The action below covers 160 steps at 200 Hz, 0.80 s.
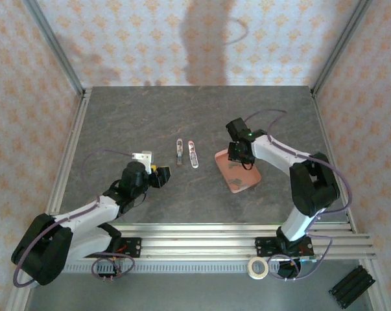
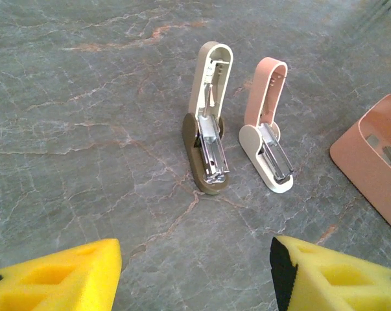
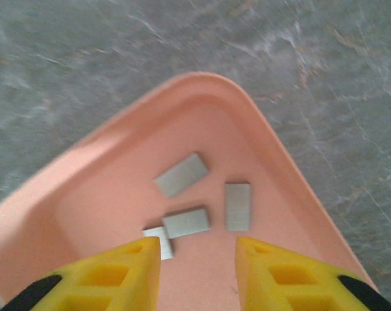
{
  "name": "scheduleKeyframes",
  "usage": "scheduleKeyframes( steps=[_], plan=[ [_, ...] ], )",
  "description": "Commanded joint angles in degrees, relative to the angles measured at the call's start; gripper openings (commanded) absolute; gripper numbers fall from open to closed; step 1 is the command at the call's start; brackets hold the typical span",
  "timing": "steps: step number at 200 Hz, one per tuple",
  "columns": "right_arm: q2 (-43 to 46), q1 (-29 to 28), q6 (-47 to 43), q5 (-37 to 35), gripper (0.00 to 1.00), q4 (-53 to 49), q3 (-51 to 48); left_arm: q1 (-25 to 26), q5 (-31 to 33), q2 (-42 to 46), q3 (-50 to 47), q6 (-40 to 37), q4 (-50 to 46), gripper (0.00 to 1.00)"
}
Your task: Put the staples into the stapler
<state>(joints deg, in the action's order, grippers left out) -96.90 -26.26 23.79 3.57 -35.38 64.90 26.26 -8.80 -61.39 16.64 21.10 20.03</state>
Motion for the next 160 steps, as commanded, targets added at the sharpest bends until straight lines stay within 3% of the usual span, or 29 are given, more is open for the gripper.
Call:
scheduleKeyframes(
  steps=[1,48,160],
  plan=[
    [-0.6,0.7,0.0,-2.8,0.33,-4.1,-0.7,0.5,0.6,0.1,1.6,0.3,1.9,0.63],
    [-0.6,-0.3,-0.5,5.9,0.31,1.7,-2.2,1.1,0.8,-1.0,1.9,0.5,2.8,0.63],
    [-7.6,-3.4,-1.5,3.4,0.30,1.5,2.3,1.8,1.7,-0.7,1.8,0.4,2.8,0.63]
  ],
)
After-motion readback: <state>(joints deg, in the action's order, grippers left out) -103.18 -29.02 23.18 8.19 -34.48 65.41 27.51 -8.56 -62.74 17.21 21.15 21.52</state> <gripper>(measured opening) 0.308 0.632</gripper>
